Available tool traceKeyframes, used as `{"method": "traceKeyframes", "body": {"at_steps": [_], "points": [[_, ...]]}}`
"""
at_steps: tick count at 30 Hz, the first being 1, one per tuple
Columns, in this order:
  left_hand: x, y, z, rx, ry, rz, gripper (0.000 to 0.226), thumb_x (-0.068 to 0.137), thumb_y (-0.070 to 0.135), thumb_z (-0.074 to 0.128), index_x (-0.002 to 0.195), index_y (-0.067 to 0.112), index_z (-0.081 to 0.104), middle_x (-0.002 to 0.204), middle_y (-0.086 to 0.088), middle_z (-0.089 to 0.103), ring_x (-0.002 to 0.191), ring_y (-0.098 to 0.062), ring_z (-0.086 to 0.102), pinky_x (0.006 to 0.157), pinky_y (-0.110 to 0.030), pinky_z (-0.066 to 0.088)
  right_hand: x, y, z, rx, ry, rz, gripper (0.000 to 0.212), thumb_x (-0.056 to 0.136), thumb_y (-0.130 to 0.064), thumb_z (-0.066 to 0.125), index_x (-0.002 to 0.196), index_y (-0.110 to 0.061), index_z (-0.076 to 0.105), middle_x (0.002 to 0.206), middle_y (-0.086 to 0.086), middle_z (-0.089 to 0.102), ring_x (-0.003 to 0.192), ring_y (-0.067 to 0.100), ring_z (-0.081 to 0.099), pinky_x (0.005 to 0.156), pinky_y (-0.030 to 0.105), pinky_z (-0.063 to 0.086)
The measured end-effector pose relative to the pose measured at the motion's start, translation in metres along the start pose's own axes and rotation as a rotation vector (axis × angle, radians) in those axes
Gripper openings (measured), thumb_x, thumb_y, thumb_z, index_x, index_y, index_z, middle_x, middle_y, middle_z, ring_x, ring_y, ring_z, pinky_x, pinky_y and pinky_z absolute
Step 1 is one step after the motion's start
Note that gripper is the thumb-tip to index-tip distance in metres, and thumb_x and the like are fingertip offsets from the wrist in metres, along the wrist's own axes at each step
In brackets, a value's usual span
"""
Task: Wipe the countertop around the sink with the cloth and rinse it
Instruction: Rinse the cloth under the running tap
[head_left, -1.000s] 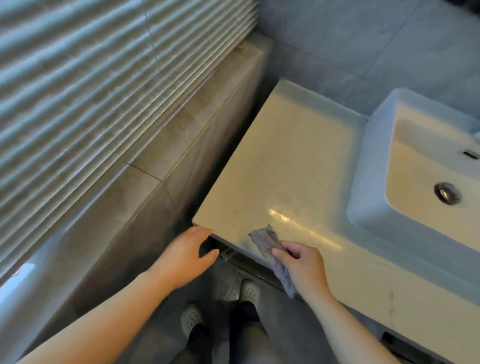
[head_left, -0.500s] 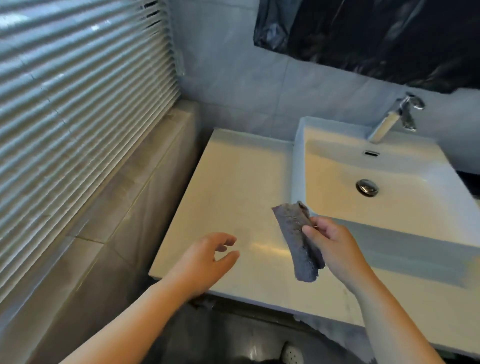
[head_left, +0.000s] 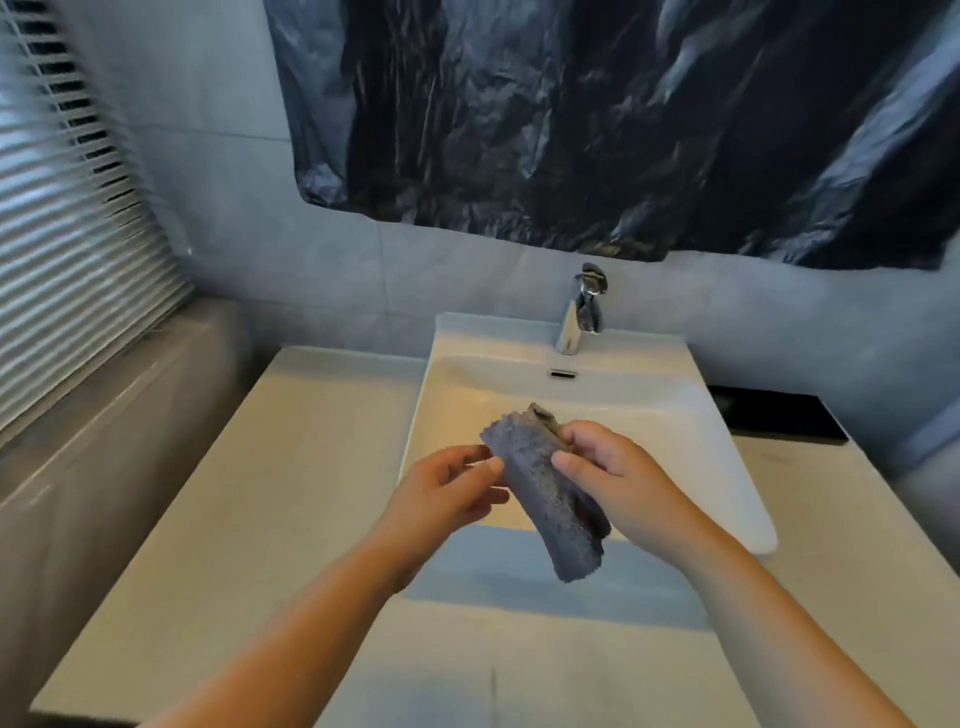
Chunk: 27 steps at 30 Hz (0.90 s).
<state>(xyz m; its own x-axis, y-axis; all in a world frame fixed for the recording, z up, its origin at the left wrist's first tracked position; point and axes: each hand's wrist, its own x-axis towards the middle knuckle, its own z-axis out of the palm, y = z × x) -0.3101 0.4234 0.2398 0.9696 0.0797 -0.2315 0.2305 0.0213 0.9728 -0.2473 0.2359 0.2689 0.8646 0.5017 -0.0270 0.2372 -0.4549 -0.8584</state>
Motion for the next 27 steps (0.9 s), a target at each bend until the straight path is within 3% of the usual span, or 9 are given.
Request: {"method": "traceKeyframes", "body": {"at_steps": [2,6,9,12,14,17,20,23,27], "points": [[0.012,0.002,0.016,-0.053,0.003,-0.011,0.025,0.090,0.024,0.062,0.108,0.009,0.066,0.092,-0.009,0.068,0.077,-0.015,0.064,0.090,-0.041,0.055,0.003,0.007,-0.016,-0.021,0.026,0.006,0.012,0.097,-0.025,0.050,0.088,-0.025,0.058,0.084,0.000,0.067,0.079,0.016,0.063,0.069,0.031,0.050],[0.032,-0.001,0.041,-0.006,0.059,-0.028,0.018,0.088,0.022,0.065,0.096,0.007,0.069,0.075,-0.001,0.064,0.069,-0.012,0.058,0.089,-0.043,0.055,0.010,0.024,-0.040,-0.063,0.098,0.006,0.010,0.094,-0.025,0.055,0.087,-0.023,0.061,0.086,-0.001,0.067,0.082,0.015,0.063,0.072,0.037,0.052],[0.044,-0.001,0.050,0.057,0.117,-0.007,0.024,0.083,0.031,0.070,0.092,0.009,0.070,0.090,-0.012,0.071,0.087,-0.023,0.067,0.086,-0.041,0.056,0.014,0.033,-0.051,-0.015,0.177,0.009,0.008,0.093,-0.024,0.058,0.088,-0.022,0.063,0.086,-0.001,0.069,0.081,0.014,0.064,0.070,0.035,0.052],[0.054,0.004,0.053,0.007,0.123,0.007,0.045,0.073,0.040,0.073,0.091,-0.001,0.067,0.090,-0.020,0.070,0.086,-0.032,0.068,0.081,-0.047,0.057,0.021,0.035,-0.056,-0.048,0.216,-0.001,0.009,0.094,-0.030,0.056,0.090,-0.024,0.062,0.089,-0.005,0.067,0.085,0.010,0.063,0.071,0.034,0.054],[0.064,0.010,0.056,-0.023,0.084,-0.003,0.047,0.081,0.034,0.071,0.100,-0.007,0.061,0.094,-0.019,0.070,0.086,-0.030,0.070,0.076,-0.043,0.059,0.026,0.035,-0.059,-0.067,0.251,-0.010,0.009,0.095,-0.032,0.054,0.091,-0.026,0.060,0.090,-0.007,0.065,0.087,0.008,0.062,0.071,0.032,0.055],[0.078,0.018,0.056,0.084,0.086,0.031,0.034,0.085,0.034,0.067,0.102,0.007,0.060,0.095,-0.011,0.070,0.081,-0.023,0.071,0.068,-0.036,0.060,0.036,0.035,-0.064,-0.092,0.303,-0.022,0.009,0.095,-0.033,0.052,0.092,-0.029,0.058,0.089,-0.011,0.063,0.085,0.006,0.060,0.066,0.027,0.053],[0.093,0.024,0.047,0.209,0.066,0.057,0.024,0.085,0.034,0.066,0.103,0.019,0.059,0.082,-0.005,0.068,0.074,-0.017,0.068,0.066,-0.029,0.058,0.049,0.034,-0.069,-0.109,0.318,-0.015,0.007,0.095,-0.031,0.054,0.091,-0.027,0.058,0.084,-0.010,0.061,0.079,0.006,0.057,0.061,0.020,0.044],[0.106,0.027,0.033,0.160,0.010,0.084,0.022,0.088,0.023,0.064,0.109,0.018,0.061,0.068,-0.001,0.066,0.064,-0.013,0.063,0.067,-0.031,0.057,0.062,0.035,-0.073,-0.122,0.391,-0.016,0.006,0.091,-0.027,0.059,0.085,-0.026,0.059,0.074,-0.010,0.058,0.067,0.004,0.051,0.056,0.016,0.037],[0.123,0.028,0.020,0.236,0.042,0.156,0.017,0.088,0.021,0.064,0.103,0.022,0.059,0.069,-0.006,0.070,0.061,-0.014,0.064,0.064,-0.030,0.056,0.075,0.037,-0.071,-0.117,0.426,0.034,0.009,0.090,-0.026,0.062,0.082,-0.023,0.059,0.071,-0.010,0.054,0.064,0.004,0.048,0.053,0.012,0.036]]}}
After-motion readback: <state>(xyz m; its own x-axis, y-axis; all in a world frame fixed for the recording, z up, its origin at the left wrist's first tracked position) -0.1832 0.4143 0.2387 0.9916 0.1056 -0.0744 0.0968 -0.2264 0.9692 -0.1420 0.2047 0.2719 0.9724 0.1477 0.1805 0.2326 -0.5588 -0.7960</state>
